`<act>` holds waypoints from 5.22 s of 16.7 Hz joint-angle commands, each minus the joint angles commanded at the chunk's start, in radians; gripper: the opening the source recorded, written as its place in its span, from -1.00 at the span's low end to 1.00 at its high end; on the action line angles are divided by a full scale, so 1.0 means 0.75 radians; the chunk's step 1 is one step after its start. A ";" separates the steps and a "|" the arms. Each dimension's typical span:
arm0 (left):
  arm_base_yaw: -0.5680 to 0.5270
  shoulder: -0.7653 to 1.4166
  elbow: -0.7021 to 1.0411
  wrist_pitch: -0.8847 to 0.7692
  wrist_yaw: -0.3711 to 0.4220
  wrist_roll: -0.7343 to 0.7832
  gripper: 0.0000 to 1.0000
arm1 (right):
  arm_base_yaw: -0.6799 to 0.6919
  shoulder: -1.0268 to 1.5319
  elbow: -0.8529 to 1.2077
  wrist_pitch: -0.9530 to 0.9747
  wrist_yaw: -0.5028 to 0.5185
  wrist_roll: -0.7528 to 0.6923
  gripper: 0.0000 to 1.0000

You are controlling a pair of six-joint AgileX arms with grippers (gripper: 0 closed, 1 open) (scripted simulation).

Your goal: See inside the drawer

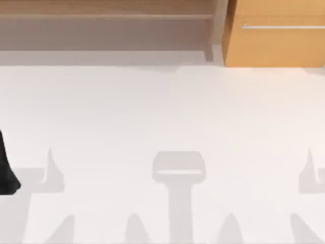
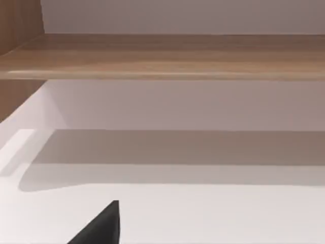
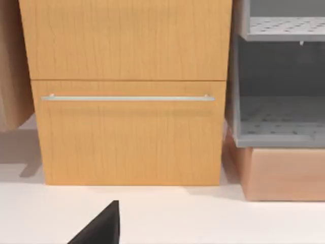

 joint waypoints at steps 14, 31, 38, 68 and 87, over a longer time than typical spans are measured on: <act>0.000 0.000 0.000 0.000 0.000 0.000 1.00 | -0.305 0.917 0.407 0.540 -0.298 0.013 1.00; 0.000 0.000 0.000 0.000 0.000 0.000 1.00 | -0.458 1.595 0.689 0.920 -0.435 -0.067 1.00; 0.000 0.000 0.000 0.000 0.000 0.000 1.00 | -0.238 2.112 0.906 1.220 -0.205 -0.734 1.00; 0.000 0.000 0.000 0.000 0.000 0.000 1.00 | 0.219 3.043 1.415 1.626 0.267 -2.078 1.00; 0.000 0.000 0.000 0.000 0.000 0.000 1.00 | 0.219 3.043 1.415 1.626 0.267 -2.078 -1.00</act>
